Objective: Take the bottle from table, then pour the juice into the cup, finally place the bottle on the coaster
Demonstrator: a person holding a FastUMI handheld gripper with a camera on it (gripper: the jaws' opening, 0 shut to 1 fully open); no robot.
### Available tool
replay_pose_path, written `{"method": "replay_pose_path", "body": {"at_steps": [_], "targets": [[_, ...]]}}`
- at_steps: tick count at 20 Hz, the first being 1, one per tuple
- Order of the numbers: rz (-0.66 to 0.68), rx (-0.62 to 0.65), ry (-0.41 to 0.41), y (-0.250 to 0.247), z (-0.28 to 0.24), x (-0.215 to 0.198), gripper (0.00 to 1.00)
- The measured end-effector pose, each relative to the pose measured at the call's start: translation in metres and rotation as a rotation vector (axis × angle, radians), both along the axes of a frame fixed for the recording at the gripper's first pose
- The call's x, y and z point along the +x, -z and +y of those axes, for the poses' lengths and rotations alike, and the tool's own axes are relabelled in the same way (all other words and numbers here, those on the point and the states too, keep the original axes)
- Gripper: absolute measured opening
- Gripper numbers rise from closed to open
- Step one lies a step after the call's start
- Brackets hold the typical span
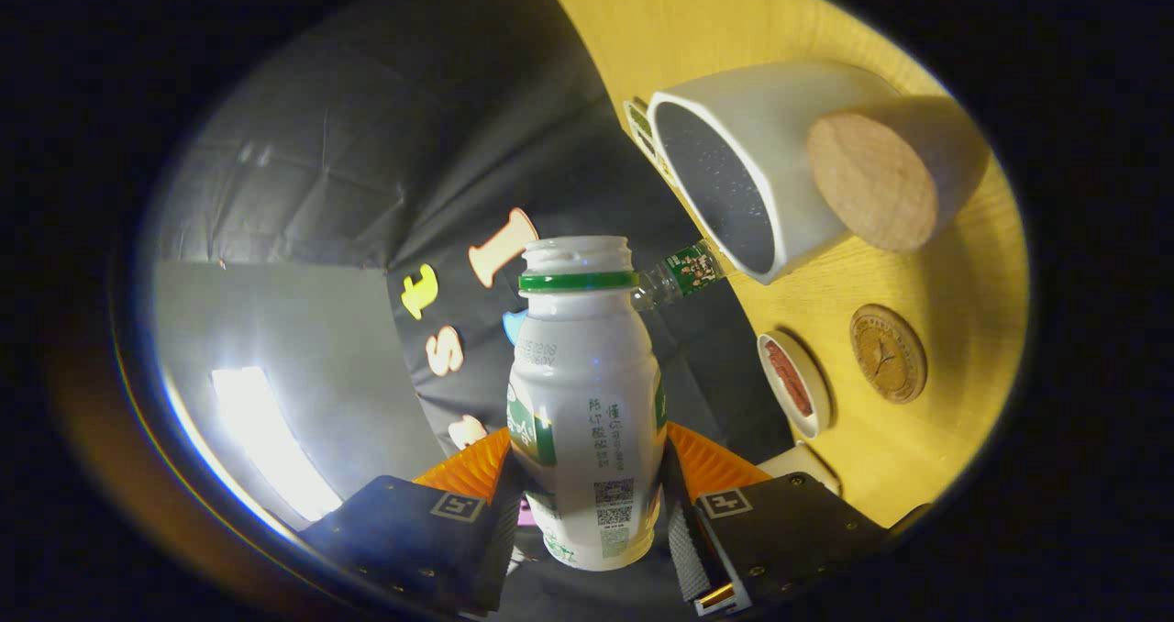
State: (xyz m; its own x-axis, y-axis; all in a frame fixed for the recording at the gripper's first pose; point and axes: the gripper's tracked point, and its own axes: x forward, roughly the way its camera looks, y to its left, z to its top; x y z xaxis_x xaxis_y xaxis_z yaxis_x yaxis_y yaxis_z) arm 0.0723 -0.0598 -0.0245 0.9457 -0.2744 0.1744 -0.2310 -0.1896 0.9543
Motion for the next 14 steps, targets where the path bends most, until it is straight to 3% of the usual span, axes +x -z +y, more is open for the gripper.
{"method": "replay_pose_path", "body": {"at_steps": [9, 14], "targets": [[0.379, -0.618, -0.088, 0.069, 0.025, 0.009, 0.70], [0.557, -1.033, -0.083, 0.082, 0.019, -0.002, 0.70]]}}
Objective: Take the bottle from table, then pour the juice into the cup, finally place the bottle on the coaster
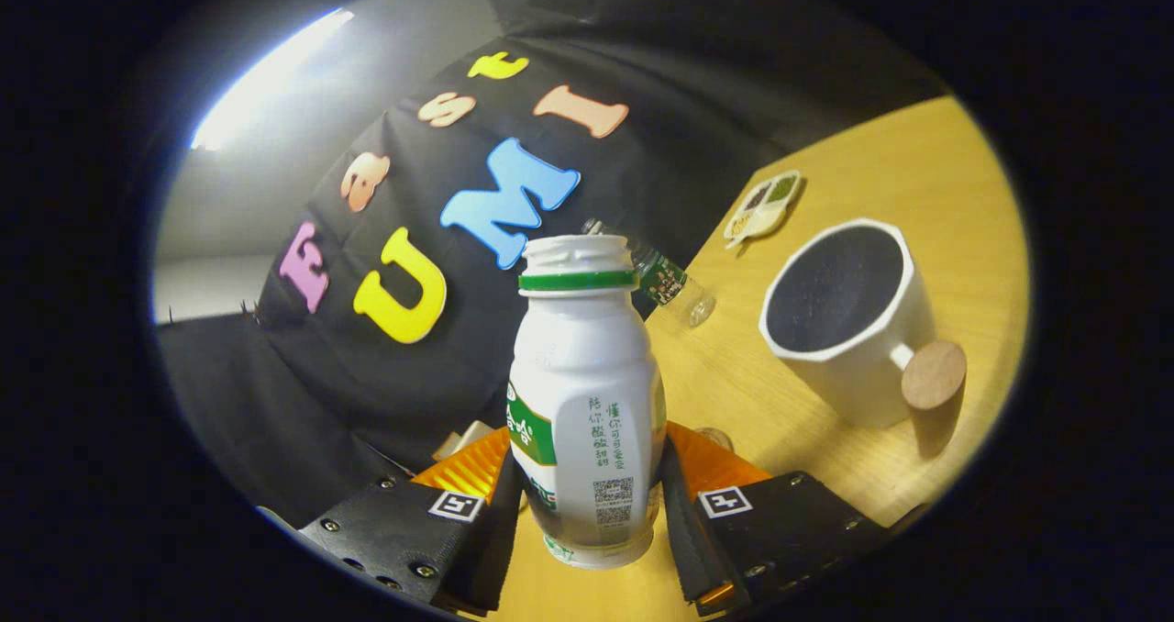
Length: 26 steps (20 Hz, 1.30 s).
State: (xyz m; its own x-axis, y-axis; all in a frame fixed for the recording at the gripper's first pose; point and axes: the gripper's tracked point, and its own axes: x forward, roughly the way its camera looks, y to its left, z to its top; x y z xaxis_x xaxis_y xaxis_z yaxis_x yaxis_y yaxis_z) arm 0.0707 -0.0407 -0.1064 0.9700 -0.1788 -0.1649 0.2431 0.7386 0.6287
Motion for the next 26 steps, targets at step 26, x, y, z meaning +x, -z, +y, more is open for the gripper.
{"method": "replay_pose_path", "body": {"at_steps": [26], "targets": [[0.195, -0.663, -0.064, 0.030, -0.003, 0.068, 0.70]]}}
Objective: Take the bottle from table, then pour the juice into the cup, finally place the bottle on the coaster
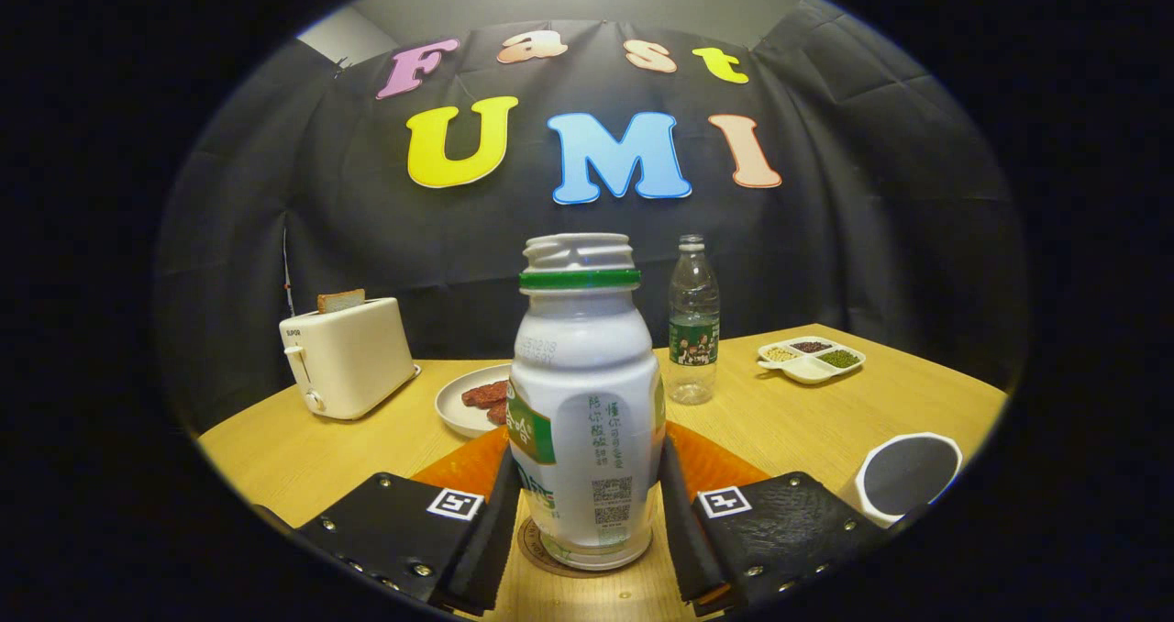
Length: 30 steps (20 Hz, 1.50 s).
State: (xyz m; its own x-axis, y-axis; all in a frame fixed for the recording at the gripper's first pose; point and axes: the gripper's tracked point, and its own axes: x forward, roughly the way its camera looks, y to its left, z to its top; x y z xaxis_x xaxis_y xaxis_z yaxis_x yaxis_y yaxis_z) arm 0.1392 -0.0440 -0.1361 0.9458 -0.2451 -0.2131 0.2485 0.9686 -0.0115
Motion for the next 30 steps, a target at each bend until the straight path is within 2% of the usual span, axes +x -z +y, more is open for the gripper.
{"method": "replay_pose_path", "body": {"at_steps": [6, 12, 14, 15, 16, 17, 22, 26, 30], "targets": [[0.000, -0.016, -0.010, 0.005, 0.004, 0.004, 0.70], [-0.019, -0.002, -0.011, 0.009, 0.004, 0.006, 0.77], [0.009, 0.021, -0.018, 0.016, 0.005, 0.006, 0.81], [0.000, 0.013, -0.021, 0.012, 0.007, 0.005, 0.90], [-0.008, -0.003, -0.018, 0.009, 0.004, 0.003, 0.96], [-0.018, -0.020, -0.013, 0.003, 0.003, 0.002, 0.99], [-0.132, -0.042, -0.063, -0.042, 0.015, 0.002, 0.99], [-0.222, -0.062, -0.088, -0.101, 0.023, -0.006, 0.99], [-0.308, -0.075, -0.061, -0.162, 0.018, -0.026, 0.98]]}}
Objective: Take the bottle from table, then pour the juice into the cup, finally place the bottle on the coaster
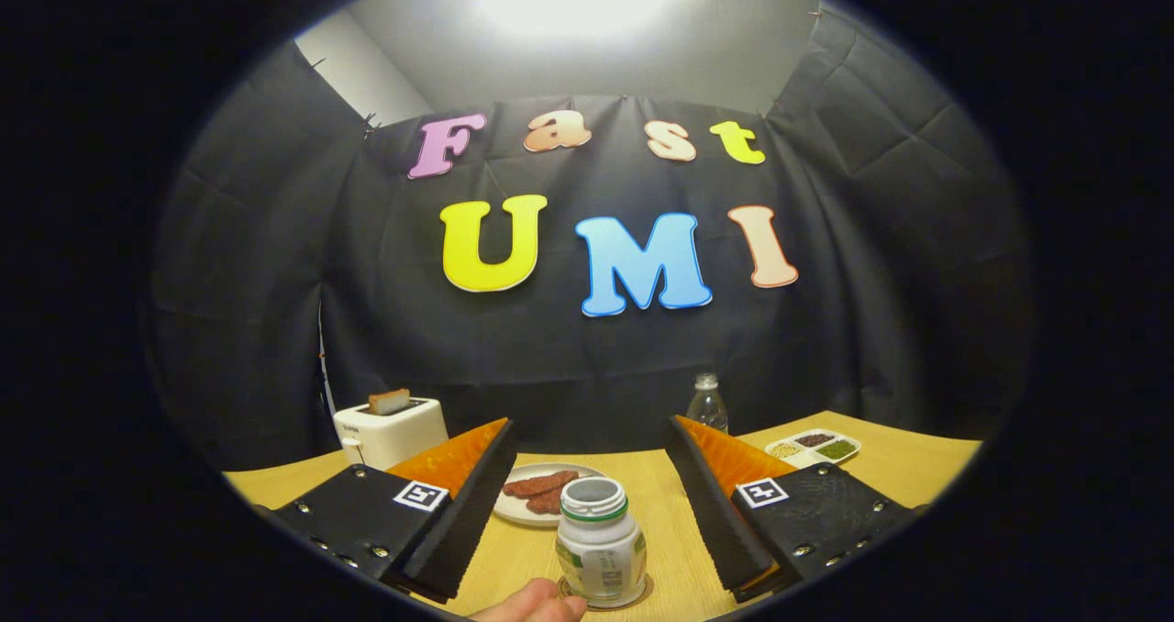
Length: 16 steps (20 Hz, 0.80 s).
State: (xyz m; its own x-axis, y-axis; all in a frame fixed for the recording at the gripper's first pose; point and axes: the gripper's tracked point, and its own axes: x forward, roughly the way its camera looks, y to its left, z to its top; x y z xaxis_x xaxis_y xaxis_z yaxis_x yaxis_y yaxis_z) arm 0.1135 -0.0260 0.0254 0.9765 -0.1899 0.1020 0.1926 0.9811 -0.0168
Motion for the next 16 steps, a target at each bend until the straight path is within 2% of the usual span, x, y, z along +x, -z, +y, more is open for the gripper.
{"method": "replay_pose_path", "body": {"at_steps": [6, 9, 12, 16], "targets": [[-0.013, 0.044, 0.031, -0.028, -0.026, -0.032, 0.98], [-0.038, 0.026, 0.036, -0.039, -0.048, -0.047, 0.98], [-0.074, -0.048, 0.097, -0.049, -0.101, -0.063, 0.98], [-0.070, -0.123, 0.213, -0.040, -0.201, -0.085, 0.98]]}}
